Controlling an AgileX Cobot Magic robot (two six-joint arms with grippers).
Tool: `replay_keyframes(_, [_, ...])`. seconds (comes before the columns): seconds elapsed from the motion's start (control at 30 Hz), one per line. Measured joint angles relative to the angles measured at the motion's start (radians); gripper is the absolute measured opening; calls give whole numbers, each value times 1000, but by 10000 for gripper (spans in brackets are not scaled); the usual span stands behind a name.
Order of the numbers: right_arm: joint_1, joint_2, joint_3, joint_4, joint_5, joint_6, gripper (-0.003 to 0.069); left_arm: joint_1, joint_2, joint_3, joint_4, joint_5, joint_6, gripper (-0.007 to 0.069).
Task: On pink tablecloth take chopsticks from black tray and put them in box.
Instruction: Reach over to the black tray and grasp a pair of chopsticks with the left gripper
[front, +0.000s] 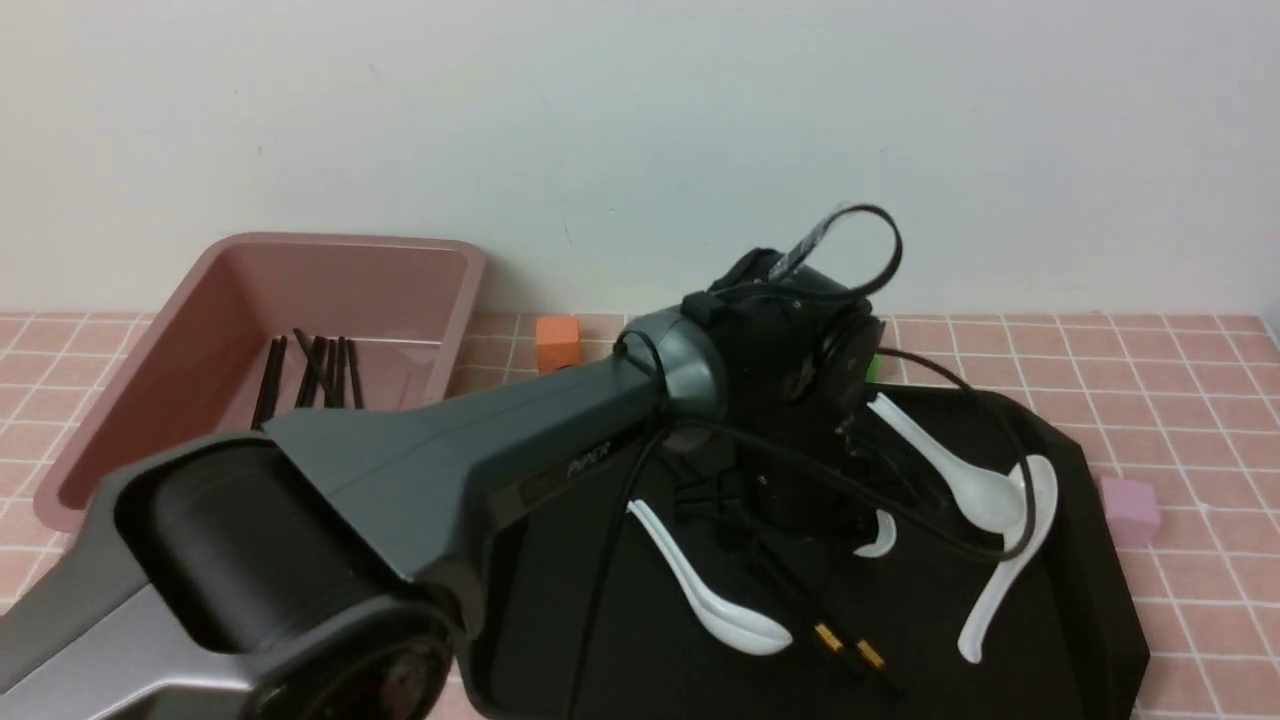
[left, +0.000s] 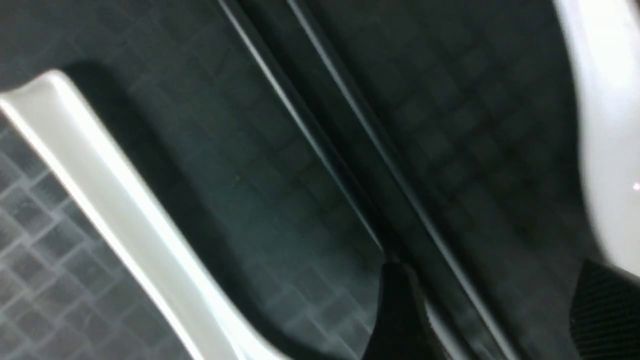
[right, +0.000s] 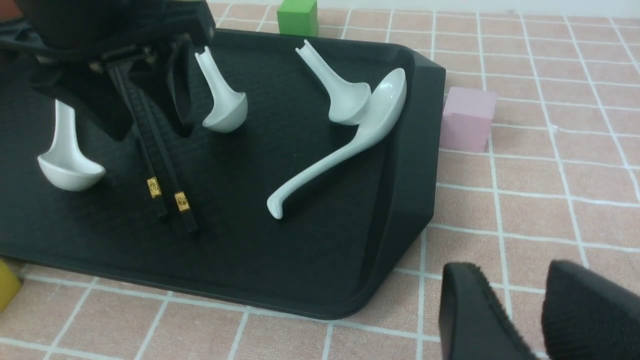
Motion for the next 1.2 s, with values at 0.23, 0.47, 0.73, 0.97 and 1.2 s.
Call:
replay_keyframes(0.23, [0, 0, 0, 0, 0, 0, 240, 0, 16, -8, -1, 4, -1, 449])
replay_keyframes(0.47, [0, 0, 0, 0, 0, 0, 240, 0, 17, -9, 14, 28, 0, 342])
replay_keyframes(0.73, [0, 0, 0, 0, 0, 0, 240, 1, 17, -9, 58, 59, 1, 101])
replay_keyframes(0.97, [0, 0, 0, 0, 0, 0, 240, 0, 17, -9, 90, 73, 1, 103])
replay_keyframes(1.2, [0, 0, 0, 0, 0, 0, 240, -10, -43, -2, 82, 71, 68, 103])
